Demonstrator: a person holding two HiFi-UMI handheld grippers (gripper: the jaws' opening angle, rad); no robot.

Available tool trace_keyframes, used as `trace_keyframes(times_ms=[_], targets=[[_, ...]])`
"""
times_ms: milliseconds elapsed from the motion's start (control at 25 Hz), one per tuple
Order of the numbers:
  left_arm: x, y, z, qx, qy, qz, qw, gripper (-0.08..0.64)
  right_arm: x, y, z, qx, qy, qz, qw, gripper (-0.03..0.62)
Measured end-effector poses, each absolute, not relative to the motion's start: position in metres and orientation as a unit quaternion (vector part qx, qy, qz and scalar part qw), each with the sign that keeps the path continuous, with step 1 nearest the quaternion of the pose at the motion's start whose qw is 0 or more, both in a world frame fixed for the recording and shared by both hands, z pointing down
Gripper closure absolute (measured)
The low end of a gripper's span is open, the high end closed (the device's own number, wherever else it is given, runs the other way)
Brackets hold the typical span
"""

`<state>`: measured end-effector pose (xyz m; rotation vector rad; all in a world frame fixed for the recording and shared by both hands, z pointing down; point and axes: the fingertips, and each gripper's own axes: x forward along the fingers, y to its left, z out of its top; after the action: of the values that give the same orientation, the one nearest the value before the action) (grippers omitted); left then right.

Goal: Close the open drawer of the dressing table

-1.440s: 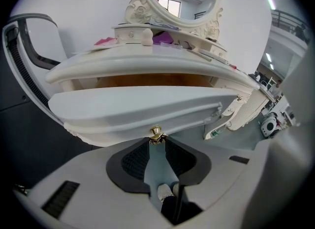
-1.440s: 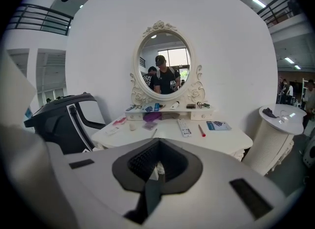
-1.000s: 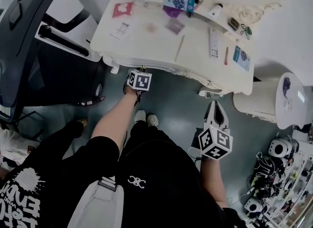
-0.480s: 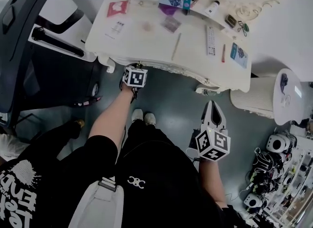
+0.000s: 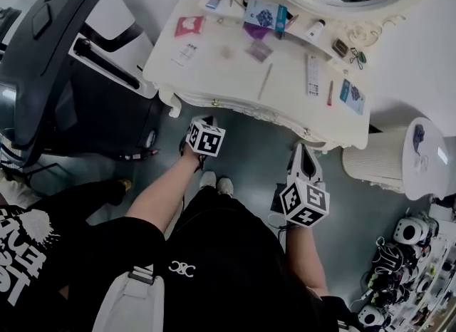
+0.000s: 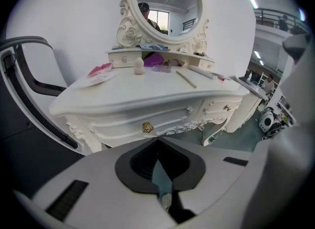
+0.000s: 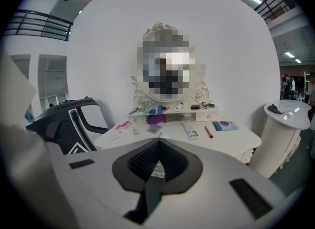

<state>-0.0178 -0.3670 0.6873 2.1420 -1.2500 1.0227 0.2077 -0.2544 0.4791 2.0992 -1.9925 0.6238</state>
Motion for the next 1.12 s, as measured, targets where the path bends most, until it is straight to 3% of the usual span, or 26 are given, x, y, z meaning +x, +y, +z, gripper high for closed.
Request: trace_keyframes(times_ms=[720, 1120], targets=[[-0.016, -0.335, 0.439, 0.825, -0.511, 0.195, 0.145, 0.552, 0.121, -0.312, 0.408, 0.602, -0.785, 0.147, -0.009, 0.584], [-0.007, -0.324, 0.407, 0.842, -0.500, 0.156, 0.126, 0.552, 0.099, -0.308, 0.394, 0.584, -0.803, 0.115, 0.000, 0.584]])
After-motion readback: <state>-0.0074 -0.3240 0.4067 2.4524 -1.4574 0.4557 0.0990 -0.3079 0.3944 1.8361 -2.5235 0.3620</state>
